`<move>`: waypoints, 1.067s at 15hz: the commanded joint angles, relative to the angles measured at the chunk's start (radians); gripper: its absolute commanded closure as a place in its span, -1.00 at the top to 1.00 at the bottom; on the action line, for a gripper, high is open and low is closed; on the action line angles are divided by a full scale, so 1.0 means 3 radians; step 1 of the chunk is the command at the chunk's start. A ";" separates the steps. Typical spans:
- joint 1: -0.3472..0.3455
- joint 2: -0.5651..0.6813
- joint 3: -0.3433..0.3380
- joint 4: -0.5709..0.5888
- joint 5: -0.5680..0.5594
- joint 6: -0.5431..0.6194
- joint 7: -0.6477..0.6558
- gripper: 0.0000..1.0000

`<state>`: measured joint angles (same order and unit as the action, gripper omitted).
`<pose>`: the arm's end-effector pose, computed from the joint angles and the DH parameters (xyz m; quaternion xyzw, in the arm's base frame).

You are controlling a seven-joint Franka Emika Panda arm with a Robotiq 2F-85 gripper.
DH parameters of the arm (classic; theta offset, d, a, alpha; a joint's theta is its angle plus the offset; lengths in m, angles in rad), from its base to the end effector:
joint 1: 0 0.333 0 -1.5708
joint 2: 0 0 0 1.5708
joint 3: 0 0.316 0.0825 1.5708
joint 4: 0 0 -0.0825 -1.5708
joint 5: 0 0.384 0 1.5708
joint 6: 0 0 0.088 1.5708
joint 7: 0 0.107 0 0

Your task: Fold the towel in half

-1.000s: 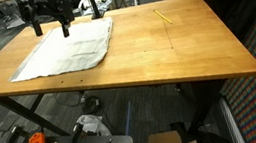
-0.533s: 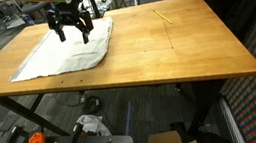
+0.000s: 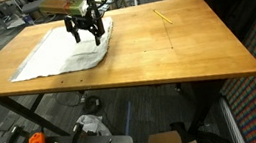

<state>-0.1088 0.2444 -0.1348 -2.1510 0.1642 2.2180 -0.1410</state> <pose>0.5311 -0.1263 0.2742 -0.9897 0.1053 0.0763 0.0602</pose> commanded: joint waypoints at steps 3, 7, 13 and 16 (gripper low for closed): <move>-0.0087 0.0343 0.0061 0.0314 0.0077 0.0147 0.0223 1.00; -0.0183 0.0515 0.0069 0.0452 0.0086 0.0052 0.0158 1.00; -0.0362 0.0643 0.0114 0.0442 0.0080 -0.0090 -0.0124 1.00; -0.0443 0.0608 0.0180 0.0400 0.0107 -0.0178 -0.0426 1.00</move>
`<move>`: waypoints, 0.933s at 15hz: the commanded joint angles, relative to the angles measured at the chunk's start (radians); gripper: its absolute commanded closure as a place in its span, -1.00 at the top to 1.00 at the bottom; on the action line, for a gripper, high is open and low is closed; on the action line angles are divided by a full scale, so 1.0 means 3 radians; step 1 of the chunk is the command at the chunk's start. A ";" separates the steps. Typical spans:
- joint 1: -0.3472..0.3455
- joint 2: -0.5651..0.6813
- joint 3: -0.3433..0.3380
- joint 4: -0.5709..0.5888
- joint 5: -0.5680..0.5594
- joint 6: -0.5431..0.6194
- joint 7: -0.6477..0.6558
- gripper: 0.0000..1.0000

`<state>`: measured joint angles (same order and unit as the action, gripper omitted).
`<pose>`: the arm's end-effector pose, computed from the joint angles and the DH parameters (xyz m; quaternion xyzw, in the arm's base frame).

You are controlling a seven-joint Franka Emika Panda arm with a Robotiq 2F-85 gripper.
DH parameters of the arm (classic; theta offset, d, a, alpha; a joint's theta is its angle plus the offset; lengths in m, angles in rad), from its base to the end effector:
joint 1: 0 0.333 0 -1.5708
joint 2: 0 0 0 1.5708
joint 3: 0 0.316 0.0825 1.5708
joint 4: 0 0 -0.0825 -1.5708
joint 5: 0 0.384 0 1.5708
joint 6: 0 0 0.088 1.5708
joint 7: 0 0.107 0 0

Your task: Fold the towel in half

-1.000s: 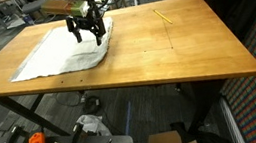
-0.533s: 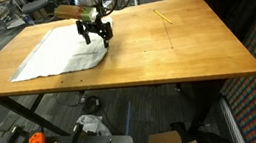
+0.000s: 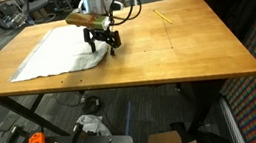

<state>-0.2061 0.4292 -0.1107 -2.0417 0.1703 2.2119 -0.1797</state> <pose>0.5416 -0.1715 0.2120 -0.9834 0.1248 0.1132 0.0676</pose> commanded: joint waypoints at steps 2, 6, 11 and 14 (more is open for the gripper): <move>-0.0195 -0.0037 0.0164 0.0028 0.0159 -0.0242 -0.0571 1.00; -0.0300 -0.0078 0.0244 0.0008 0.0379 -0.0441 -0.0935 1.00; -0.0338 -0.0052 0.0273 0.0030 0.0604 -0.0586 -0.1158 1.00; -0.0322 -0.0037 0.0265 0.0041 0.0622 -0.0631 -0.1201 1.00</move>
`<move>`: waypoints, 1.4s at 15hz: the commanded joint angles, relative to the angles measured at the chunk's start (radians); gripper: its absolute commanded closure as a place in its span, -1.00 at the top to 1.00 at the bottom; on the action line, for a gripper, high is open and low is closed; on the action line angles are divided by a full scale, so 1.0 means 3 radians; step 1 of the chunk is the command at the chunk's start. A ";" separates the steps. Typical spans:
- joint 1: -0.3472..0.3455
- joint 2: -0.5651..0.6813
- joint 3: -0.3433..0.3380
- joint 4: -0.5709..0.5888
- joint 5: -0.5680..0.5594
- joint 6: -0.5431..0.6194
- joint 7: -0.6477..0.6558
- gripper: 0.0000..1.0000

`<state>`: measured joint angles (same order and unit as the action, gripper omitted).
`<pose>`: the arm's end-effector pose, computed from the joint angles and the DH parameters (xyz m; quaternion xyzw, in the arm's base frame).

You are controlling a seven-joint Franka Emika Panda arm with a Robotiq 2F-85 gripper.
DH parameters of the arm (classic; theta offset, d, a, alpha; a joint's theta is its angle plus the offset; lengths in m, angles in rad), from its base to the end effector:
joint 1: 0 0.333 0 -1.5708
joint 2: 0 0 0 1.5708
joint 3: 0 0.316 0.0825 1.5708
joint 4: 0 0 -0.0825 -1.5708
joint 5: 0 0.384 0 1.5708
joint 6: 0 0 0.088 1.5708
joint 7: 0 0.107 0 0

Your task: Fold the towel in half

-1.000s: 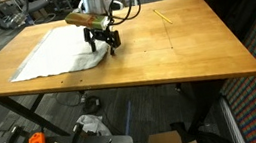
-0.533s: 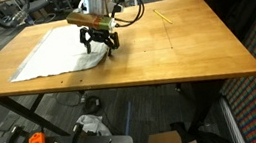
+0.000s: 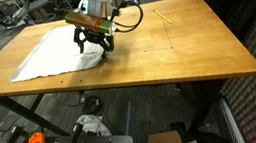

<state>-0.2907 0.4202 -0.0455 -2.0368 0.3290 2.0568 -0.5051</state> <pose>0.5273 -0.1660 0.2114 -0.9735 0.0216 0.1302 0.1868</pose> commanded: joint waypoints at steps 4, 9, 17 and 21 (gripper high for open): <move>-0.0028 0.0013 0.0050 0.0035 0.0080 -0.0154 -0.0165 1.00; -0.0017 0.0037 0.0060 0.0054 0.0080 -0.0181 -0.0169 1.00; -0.0007 0.0065 0.0076 0.0061 0.0094 -0.0136 -0.0131 0.49; -0.0017 0.0076 0.0079 0.0071 0.0114 -0.0146 -0.0137 -0.13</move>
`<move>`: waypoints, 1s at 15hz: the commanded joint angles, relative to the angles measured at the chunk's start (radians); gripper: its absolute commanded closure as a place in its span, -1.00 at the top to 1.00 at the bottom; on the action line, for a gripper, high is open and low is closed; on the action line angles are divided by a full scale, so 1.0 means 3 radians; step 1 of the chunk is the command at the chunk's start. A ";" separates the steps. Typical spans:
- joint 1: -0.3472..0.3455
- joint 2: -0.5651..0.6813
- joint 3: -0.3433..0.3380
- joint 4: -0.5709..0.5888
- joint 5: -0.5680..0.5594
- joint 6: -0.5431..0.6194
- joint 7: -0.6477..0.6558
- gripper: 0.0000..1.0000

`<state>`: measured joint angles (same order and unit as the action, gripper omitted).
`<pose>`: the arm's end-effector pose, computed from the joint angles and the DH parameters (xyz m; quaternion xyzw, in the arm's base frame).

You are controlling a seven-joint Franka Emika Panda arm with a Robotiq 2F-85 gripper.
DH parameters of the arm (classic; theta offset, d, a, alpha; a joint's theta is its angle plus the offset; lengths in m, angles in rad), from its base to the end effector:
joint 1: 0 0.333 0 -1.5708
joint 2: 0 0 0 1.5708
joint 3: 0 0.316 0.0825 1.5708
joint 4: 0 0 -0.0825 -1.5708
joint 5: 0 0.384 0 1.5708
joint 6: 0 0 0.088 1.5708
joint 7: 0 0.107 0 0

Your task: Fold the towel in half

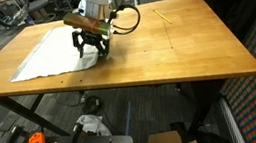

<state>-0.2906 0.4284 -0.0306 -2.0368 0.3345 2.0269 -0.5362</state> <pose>0.5256 -0.1552 0.2060 -0.9690 0.0001 0.1431 0.2012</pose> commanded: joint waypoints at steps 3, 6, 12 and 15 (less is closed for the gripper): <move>-0.0024 0.0065 0.0029 0.0086 0.0119 -0.0057 -0.0029 -0.60; -0.0029 0.0071 0.0021 0.0118 0.0146 -0.0088 -0.0005 -0.99; 0.0029 -0.0065 -0.0022 0.0086 0.0069 -0.0023 0.0127 -0.96; 0.0079 -0.0167 -0.0029 0.0045 -0.0006 -0.0008 0.0175 -0.96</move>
<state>-0.2864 0.4254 -0.0333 -2.0122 0.3570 2.0211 -0.5169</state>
